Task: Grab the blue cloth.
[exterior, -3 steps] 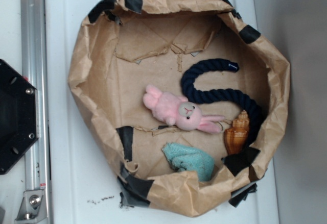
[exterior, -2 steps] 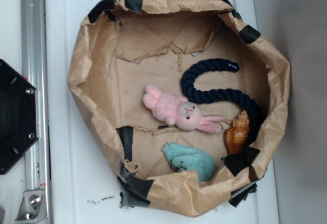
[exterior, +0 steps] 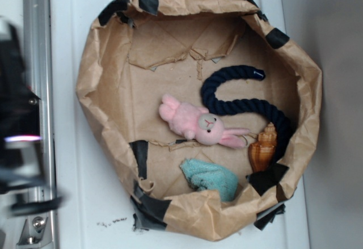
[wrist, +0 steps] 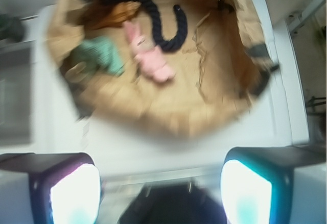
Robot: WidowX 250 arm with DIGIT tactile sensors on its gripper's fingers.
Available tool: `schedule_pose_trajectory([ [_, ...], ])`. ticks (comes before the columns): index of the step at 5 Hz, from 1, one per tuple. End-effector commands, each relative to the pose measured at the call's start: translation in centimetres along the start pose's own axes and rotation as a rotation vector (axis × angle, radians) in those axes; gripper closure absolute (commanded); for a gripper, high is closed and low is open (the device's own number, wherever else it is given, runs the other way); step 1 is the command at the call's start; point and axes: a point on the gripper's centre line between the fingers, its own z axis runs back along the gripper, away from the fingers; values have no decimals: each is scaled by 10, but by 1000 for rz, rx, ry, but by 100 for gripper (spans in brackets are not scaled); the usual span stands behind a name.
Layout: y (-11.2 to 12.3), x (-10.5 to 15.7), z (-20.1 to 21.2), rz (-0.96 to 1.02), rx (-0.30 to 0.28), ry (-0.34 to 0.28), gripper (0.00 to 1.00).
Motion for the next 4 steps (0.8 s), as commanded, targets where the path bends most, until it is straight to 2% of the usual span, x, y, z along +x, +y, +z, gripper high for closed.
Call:
schedule_pose_trajectory([
  [1, -3, 70, -45, -231, -30, -94, 0],
  [2, -4, 72, -53, -433, -113, -113, 0],
  [3, -22, 74, -72, -637, -86, -150, 0],
  [4, -34, 80, -94, -741, -44, -171, 0],
])
